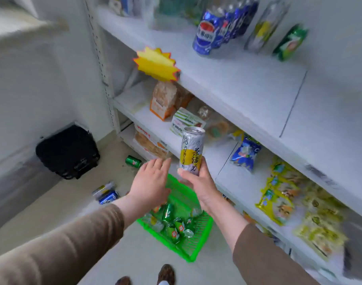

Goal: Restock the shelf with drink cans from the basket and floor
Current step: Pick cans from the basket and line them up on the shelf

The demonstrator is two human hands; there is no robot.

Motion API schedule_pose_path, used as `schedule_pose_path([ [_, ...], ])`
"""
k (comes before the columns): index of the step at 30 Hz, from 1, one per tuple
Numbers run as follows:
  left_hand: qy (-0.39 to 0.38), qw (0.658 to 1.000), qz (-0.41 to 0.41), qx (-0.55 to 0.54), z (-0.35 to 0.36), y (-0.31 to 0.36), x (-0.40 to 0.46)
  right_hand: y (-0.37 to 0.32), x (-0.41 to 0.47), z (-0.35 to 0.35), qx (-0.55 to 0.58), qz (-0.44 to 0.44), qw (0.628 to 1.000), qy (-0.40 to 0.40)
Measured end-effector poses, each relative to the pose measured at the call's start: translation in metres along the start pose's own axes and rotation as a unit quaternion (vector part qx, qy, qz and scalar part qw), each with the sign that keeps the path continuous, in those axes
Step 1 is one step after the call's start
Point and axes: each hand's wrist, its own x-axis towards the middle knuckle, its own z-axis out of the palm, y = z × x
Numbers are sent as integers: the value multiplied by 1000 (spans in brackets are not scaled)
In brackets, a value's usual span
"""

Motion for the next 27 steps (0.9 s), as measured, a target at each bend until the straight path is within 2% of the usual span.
schedule_pose_path([
  [4, 65, 997, 33, 1, -95, 25, 10, -91, -28, -4, 82, -55, 995, 19],
  [8, 105, 992, 63, -3, -159, 50, 37, -163, -37, -26, 49, -138, 986, 74],
  [11, 123, 989, 81, -12, -188, 68, 66, -200, -23, -51, 9, -164, 981, 101],
  [15, 121, 989, 80, -17, -203, 86, 113, -223, 21, -85, -95, -151, 971, 158],
  [18, 106, 992, 65, -9, -208, 93, 151, -232, 61, -106, -157, -119, 965, 171],
  [27, 72, 997, 26, -14, -210, 93, 231, -246, 148, -123, -162, -117, 962, 186],
])
